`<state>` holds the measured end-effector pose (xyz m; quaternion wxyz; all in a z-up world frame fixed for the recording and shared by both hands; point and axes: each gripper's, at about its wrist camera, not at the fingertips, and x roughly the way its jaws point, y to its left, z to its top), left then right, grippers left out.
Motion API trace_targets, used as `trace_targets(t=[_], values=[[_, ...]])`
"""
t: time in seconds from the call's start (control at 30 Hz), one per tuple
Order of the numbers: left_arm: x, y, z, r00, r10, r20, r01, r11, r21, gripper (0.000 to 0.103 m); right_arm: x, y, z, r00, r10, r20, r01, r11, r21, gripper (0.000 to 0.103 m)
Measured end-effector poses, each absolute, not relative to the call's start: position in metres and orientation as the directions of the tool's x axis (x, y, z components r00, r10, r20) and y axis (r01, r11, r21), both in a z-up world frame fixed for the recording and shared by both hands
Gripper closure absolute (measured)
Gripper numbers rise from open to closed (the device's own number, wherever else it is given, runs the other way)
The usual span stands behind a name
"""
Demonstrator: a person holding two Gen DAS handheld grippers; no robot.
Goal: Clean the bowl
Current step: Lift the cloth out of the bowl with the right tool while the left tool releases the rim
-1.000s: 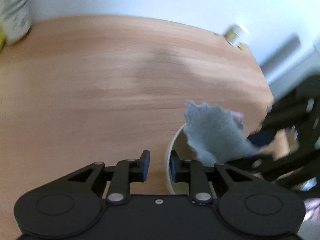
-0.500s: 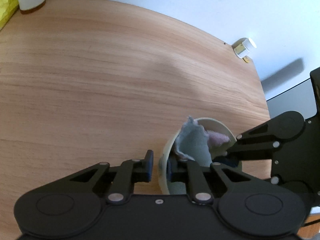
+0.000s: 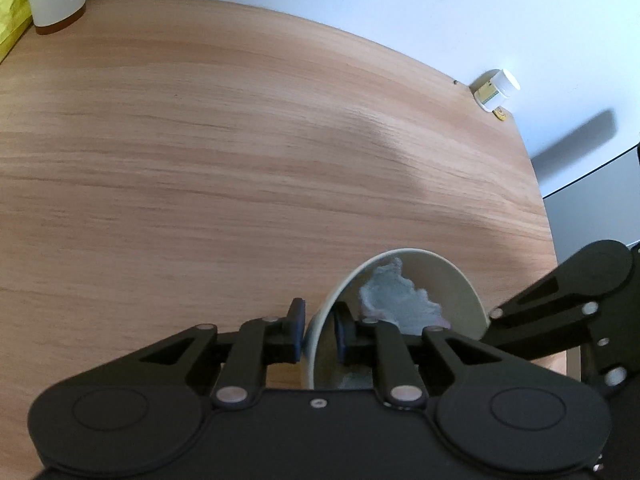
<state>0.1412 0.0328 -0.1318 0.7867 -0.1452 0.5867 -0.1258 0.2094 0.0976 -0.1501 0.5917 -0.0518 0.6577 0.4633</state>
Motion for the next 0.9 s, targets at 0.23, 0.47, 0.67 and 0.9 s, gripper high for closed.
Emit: trace_targets(t=[0.23,0.47,0.67,0.9], values=[[0.142,0.036,-0.136,0.252,-0.366,-0.896,0.017,0.927,-0.374,0.088,0.185,0.078,-0.17,-0.168,0.394,-0.904,-0.598,0.688,0.411,0.085],[0.143,0.036,-0.139,0.241,-0.375,-0.895,0.014,0.924,-0.383,0.088,0.165,0.134,-0.186,-0.075,0.276,-0.958,-0.755,0.612,0.236,0.085],[0.143,0.036,-0.14,0.236,-0.372,-0.898,0.019,0.925,-0.379,0.086,0.171,0.151,-0.194,-0.106,0.356,-0.928,-0.708,0.629,0.322,0.083],[0.145,0.036,-0.141,0.228,-0.372,-0.9,0.009,0.925,-0.38,0.083,0.195,0.135,-0.206,-0.193,0.564,-0.803,-0.467,0.667,0.581,0.083]])
